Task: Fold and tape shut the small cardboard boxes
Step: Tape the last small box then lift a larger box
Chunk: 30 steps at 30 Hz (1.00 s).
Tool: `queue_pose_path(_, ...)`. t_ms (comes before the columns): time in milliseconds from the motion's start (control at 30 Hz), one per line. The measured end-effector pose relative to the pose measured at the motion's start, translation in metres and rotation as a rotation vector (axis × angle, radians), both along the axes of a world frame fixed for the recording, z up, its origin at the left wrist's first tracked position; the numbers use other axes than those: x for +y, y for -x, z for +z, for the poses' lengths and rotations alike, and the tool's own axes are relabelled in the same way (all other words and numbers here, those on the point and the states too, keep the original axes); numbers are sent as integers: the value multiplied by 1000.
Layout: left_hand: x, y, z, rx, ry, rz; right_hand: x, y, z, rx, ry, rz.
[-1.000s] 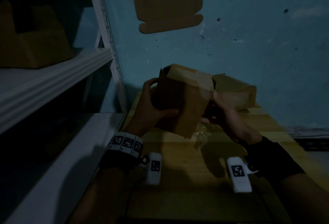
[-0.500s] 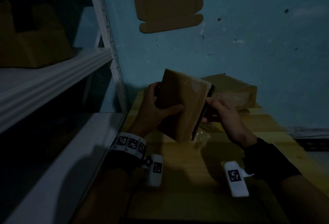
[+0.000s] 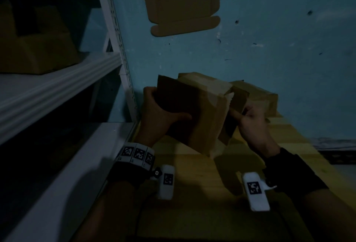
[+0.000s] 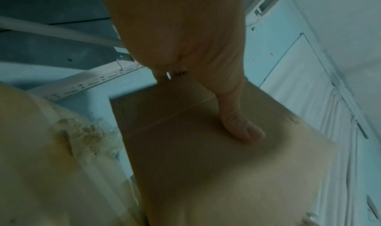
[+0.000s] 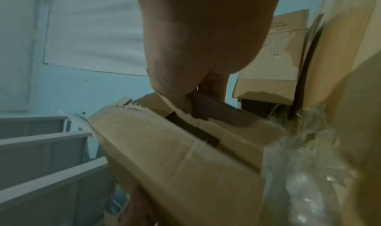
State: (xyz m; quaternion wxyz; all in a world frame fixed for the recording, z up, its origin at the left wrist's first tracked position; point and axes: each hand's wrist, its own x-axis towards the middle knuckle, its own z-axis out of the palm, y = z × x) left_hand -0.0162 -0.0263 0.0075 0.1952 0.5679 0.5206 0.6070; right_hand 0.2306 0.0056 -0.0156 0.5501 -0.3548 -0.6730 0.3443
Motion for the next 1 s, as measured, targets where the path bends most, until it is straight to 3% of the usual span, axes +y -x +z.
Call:
queue_pose_path(100, -3, 4, 3, 34, 59, -102, 2, 2, -1, 40, 10, -30)
queue_pose_path(233, -12, 1, 5, -166, 139, -346, 3, 0, -3, 10, -80, -73)
queue_pose_path(367, -10, 0, 7, -315, 241, -370, 2, 1, -5, -8, -178, -106)
queue_pose_path(567, -12, 2, 13, -323, 244, -464, 11, 4, -7, 27, -82, -129)
queue_pose_path(700, -10, 4, 12, -391, 195, -493, 16, 6, -4, 75, 47, -297)
queue_pose_path(833, -6, 8, 9, -413, 138, -479, 11, 6, -3, 163, 224, -64)
queue_pose_path(1000, -4, 13, 9, -440, 118, -487, -4, 4, 13, 176, 252, 91)
